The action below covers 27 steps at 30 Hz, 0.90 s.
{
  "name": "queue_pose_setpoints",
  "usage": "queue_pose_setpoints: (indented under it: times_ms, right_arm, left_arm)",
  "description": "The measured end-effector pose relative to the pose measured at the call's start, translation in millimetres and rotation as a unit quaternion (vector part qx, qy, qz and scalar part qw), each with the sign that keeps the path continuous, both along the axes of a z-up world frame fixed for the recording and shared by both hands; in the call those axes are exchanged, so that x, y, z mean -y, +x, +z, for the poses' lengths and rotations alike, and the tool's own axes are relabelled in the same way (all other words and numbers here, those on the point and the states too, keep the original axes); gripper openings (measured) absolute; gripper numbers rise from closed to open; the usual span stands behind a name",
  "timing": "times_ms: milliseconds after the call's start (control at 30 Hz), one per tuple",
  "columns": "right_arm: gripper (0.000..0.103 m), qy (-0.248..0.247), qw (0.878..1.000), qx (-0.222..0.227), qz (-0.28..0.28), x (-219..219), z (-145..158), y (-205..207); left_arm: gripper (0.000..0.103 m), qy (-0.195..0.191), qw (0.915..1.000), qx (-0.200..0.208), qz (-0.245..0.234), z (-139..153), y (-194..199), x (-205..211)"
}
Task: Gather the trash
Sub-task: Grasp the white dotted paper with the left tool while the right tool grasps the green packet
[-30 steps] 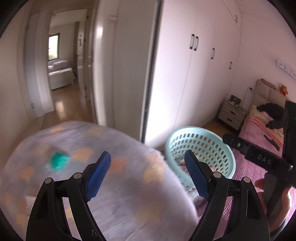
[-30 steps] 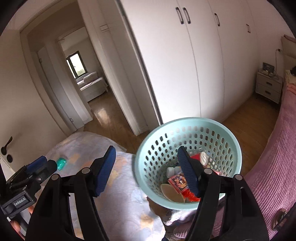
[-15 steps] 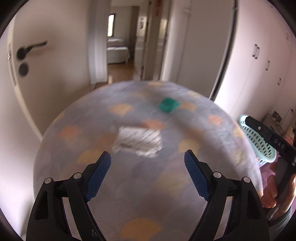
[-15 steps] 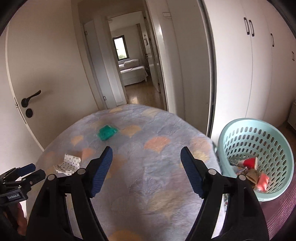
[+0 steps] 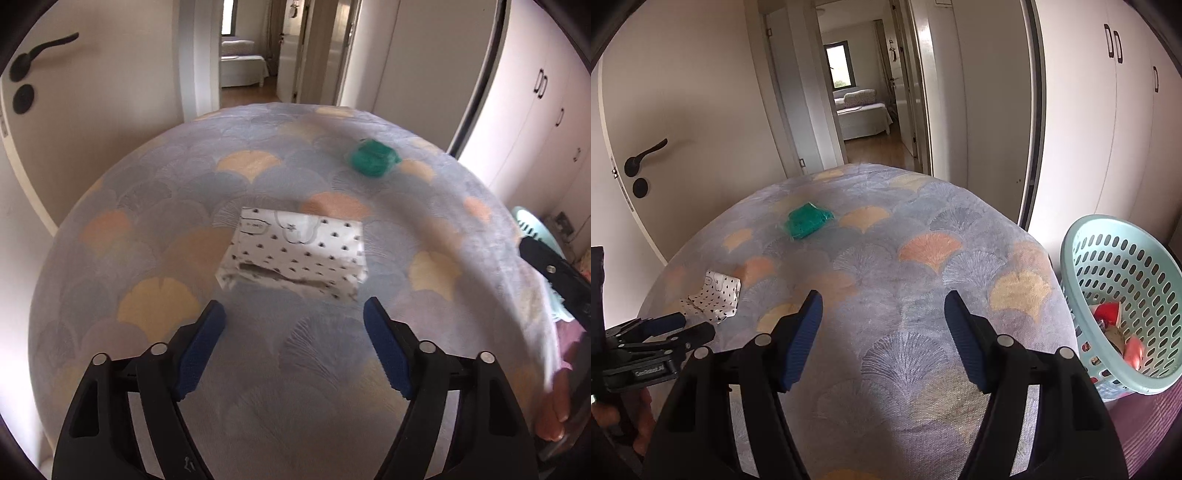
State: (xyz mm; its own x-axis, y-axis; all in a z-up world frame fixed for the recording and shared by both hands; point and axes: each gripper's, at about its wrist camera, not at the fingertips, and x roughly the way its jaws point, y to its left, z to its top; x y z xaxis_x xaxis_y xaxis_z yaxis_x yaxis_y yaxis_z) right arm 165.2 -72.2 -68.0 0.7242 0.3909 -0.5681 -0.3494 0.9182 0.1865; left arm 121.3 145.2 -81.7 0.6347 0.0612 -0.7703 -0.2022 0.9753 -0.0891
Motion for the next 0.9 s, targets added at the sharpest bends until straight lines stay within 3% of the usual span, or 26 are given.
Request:
queue_pose_setpoints:
  times_ms: [167,300,400,467,600,700,767,867,900]
  right_arm:
    - [0.065,-0.011,1.0,0.002,0.002,-4.8,0.1,-0.4]
    - [0.065,-0.008,1.0,0.001,0.005,-4.2,-0.8,0.0]
    - [0.065,-0.003,1.0,-0.004,0.003,-2.1,-0.7,2.0]
    - [0.065,-0.005,1.0,-0.006,0.002,-2.6,-0.8,2.6]
    - [0.065,-0.019,1.0,-0.006,0.009,-8.3,0.8,2.5]
    - [0.065,-0.026,0.999,-0.008,0.026,-16.5,6.6,3.2]
    - [0.065,-0.021,0.999,-0.008,0.041,-23.3,15.5,5.1]
    - [0.065,-0.03,0.998,-0.008,0.057,-42.2,31.3,15.0]
    - [0.065,-0.032,0.997,-0.011,0.064,-49.8,34.7,20.4]
  left_arm:
    - [0.056,-0.007,1.0,0.004,0.005,3.5,-4.6,-17.3]
    - [0.054,-0.029,0.9993,0.007,0.022,4.6,-9.6,-43.8]
    - [0.054,-0.064,0.9978,0.015,-0.001,7.7,-13.6,-51.9]
    - [0.061,-0.097,0.9948,0.021,-0.022,11.0,-12.3,-52.1]
    - [0.059,-0.142,0.9898,0.014,0.005,7.9,2.9,-58.8]
    - [0.047,-0.13,0.9909,0.014,0.034,8.4,15.6,-59.3]
    - [0.03,-0.124,0.9915,0.011,0.038,6.2,26.9,-57.2]
    - [0.011,-0.091,0.9952,0.007,0.036,4.5,40.4,-47.1]
    - [0.01,-0.089,0.9955,0.007,0.03,4.4,43.5,-46.3]
